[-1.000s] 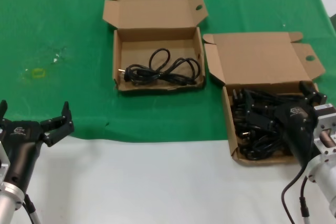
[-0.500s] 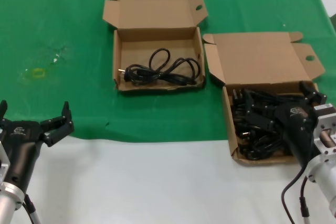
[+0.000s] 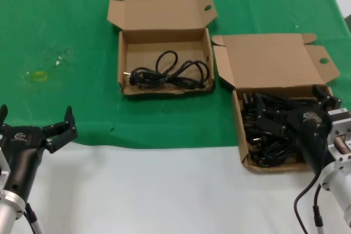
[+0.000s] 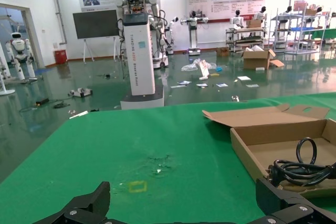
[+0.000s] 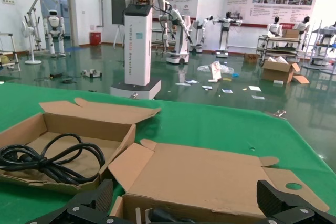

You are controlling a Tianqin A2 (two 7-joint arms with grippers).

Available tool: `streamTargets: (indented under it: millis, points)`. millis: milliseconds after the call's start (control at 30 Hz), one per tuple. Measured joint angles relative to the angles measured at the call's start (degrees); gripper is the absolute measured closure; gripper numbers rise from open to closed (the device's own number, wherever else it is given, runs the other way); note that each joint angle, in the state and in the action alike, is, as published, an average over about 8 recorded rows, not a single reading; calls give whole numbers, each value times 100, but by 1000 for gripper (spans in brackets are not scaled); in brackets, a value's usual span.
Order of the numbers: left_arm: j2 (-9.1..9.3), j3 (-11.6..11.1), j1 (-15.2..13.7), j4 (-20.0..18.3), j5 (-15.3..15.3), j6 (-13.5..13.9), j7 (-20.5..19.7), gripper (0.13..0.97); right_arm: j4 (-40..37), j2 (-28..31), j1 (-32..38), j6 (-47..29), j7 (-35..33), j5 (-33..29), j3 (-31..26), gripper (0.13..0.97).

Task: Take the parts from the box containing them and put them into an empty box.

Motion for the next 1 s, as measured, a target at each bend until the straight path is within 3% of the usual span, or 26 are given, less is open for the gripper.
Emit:
streamTargets:
  millis: [1000]
  points:
    - [0, 0, 0, 0, 0, 0, 0, 132, 0, 0, 0, 0, 0, 0, 0, 129]
